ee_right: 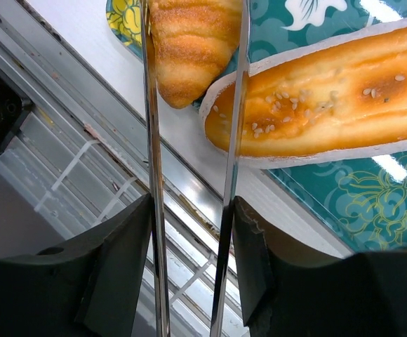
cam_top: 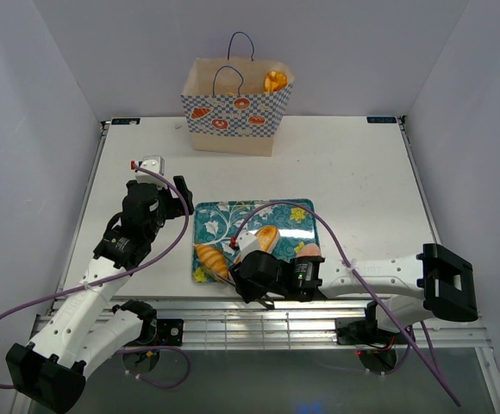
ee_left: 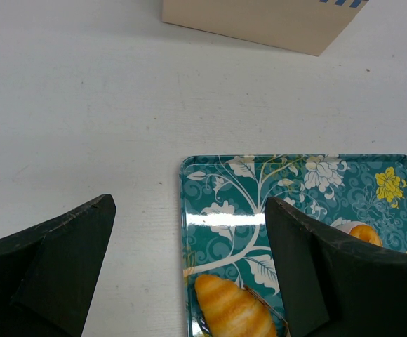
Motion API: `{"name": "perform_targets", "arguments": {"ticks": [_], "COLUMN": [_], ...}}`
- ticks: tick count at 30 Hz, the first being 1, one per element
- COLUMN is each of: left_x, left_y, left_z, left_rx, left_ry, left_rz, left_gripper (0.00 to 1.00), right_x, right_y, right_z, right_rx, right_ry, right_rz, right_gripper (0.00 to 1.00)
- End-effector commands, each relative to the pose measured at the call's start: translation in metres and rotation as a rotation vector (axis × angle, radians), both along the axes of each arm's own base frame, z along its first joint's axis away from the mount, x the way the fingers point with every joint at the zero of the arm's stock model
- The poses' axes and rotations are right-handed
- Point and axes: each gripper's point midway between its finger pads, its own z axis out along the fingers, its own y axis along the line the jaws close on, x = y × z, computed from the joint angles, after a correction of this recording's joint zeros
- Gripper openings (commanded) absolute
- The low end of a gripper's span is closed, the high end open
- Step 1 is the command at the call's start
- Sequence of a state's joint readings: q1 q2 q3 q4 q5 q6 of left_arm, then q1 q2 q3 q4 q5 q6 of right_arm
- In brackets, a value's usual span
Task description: Place the fake bread into the paper bag
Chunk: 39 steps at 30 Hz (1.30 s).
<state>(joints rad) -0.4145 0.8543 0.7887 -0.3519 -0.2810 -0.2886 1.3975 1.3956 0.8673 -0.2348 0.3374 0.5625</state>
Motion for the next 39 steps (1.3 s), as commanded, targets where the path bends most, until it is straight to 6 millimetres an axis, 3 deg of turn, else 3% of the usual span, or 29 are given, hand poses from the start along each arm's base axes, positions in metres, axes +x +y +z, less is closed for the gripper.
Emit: {"name": "perform_targets", "arguments": {"ticks": [1,8,14,17,18,19,21,22,27,31,34,35,36,38,39], "left_x": [-0.002,-0.002,-0.002,-0.003,-0.003,-0.003,-0.003,-0.003,-0.002,-0.002,-0.002,-0.002,-0.002,-0.003,-0.003], "left_y": [0.002,0.002,0.004,0.005,0.004,0.004,0.004,0.004,0.003,0.003,0.002,0.002,0.001,0.0,-0.001], "left_z": [0.014,0.015,0.016,0.017,0.017,0.017,0.017,0.017,0.015,0.015,0.015,0.014,0.015,0.014,0.014], "left_rx": [-0.003,-0.005,-0.001,-0.005,-0.005,-0.006,-0.006,-0.006,-0.003,-0.003,-0.005,-0.004,-0.006,-0.01,-0.01], "left_ry": [-0.029,-0.033,-0.039,-0.044,-0.043,-0.043,-0.041,-0.042,-0.037,-0.035,-0.036,-0.033,-0.036,-0.033,-0.031], "left_rz": [0.004,0.004,0.015,0.015,0.014,0.012,0.011,0.011,0.007,0.006,0.003,0.002,0.0,-0.009,-0.012], "left_gripper": [0.98,0.98,0.98,0.98,0.98,0.98,0.98,0.98,0.98,0.98,0.98,0.98,0.98,0.98,0.98], "right_x": [0.004,0.006,0.011,0.019,0.022,0.028,0.035,0.04,0.084,0.134,0.169,0.174,0.194,0.206,0.223], "right_y": [0.006,0.004,-0.012,-0.031,-0.036,-0.045,-0.056,-0.063,-0.099,-0.128,-0.135,-0.129,-0.136,-0.132,-0.139], "right_z": [0.02,0.056,0.09,0.095,0.106,0.1,0.112,0.108,0.144,0.17,0.197,0.208,0.227,0.247,0.266], "right_rx": [0.037,0.135,0.286,0.342,0.395,0.393,0.453,0.451,0.523,0.519,0.528,0.549,0.561,0.585,0.602], "right_ry": [-0.006,-0.027,-0.056,-0.088,-0.1,-0.124,-0.148,-0.162,-0.265,-0.344,-0.406,-0.403,-0.426,-0.431,-0.455], "right_rz": [-0.054,-0.065,-0.116,-0.186,-0.208,-0.249,-0.297,-0.328,-0.523,-0.652,-0.662,-0.618,-0.651,-0.606,-0.631], "right_gripper": [0.51,0.24,0.15,0.14,0.13,0.13,0.12,0.12,0.15,0.16,0.19,0.2,0.2,0.2,0.2]}}
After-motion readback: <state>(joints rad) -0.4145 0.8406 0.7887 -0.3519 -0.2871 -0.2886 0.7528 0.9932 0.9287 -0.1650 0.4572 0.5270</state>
